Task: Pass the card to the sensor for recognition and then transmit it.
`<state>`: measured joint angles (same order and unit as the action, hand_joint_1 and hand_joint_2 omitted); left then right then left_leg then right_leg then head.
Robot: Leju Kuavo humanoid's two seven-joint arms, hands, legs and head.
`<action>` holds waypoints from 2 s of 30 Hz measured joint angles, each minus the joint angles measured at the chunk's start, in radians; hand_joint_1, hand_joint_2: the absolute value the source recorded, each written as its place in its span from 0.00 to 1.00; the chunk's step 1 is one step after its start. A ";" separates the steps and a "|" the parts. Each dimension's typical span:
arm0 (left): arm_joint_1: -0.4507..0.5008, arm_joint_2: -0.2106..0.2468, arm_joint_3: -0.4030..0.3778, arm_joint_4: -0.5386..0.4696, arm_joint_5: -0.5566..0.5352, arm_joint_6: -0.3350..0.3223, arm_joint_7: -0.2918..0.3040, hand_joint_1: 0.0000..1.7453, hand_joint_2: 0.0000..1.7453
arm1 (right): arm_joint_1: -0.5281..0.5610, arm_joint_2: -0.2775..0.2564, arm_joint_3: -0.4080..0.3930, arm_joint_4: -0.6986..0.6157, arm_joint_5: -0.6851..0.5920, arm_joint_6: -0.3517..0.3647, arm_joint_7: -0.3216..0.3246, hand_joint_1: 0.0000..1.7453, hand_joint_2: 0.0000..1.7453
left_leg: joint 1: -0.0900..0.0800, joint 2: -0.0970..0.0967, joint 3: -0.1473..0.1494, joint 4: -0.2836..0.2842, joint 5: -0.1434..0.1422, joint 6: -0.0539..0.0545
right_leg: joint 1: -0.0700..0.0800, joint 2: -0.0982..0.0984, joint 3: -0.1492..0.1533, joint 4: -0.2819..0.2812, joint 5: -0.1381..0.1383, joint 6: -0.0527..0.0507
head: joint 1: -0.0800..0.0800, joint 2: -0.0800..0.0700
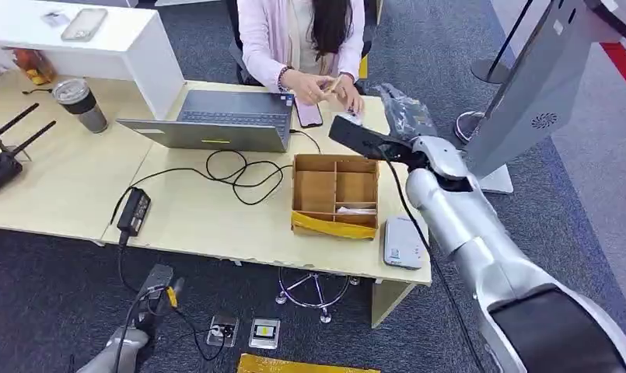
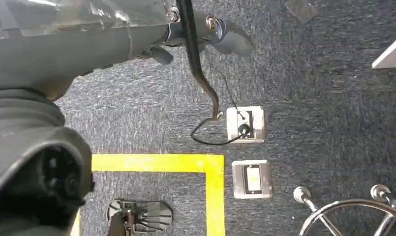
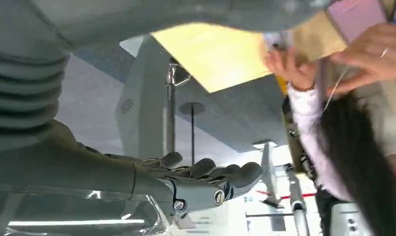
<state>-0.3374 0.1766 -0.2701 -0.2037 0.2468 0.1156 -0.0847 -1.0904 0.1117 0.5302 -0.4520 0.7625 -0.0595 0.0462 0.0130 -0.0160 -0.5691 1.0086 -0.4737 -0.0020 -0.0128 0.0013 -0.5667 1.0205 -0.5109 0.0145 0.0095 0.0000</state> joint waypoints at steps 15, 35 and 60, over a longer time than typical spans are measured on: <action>0.051 0.027 0.028 0.000 0.003 0.003 -0.020 0.00 0.00 | 0.107 -0.504 -0.128 0.071 0.074 -0.145 0.093 0.00 0.00 | 0.000 -0.003 -0.001 0.003 -0.003 0.003 | 0.000 -0.004 0.002 -0.003 0.000 0.000 | -0.001 0.000; 0.073 0.040 0.168 0.000 0.102 0.092 -0.185 0.00 0.00 | 0.709 -0.648 -0.462 0.185 -0.410 -0.352 0.138 0.00 0.00 | 0.002 -0.004 -0.002 0.001 -0.003 0.002 | 0.002 -0.006 0.002 -0.003 -0.002 0.000 | -0.002 0.000; 0.069 0.038 0.208 -0.001 0.078 0.146 -0.225 0.00 0.00 | 0.964 -0.311 -0.911 0.257 -0.606 -0.561 0.060 0.00 0.00 | 0.003 0.000 0.000 0.001 -0.004 0.000 | 0.004 -0.001 0.002 -0.002 -0.003 -0.002 | 0.000 0.000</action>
<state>-0.2679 0.2144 -0.0618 -0.2045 0.3247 0.2617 -0.3094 -0.1268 -0.1992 -0.3803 -0.1949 0.1568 -0.6206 0.1065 0.0164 -0.0162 -0.5690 1.0093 -0.4781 -0.0022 -0.0093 0.0000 -0.5647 1.0188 -0.5141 0.0123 0.0092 0.0000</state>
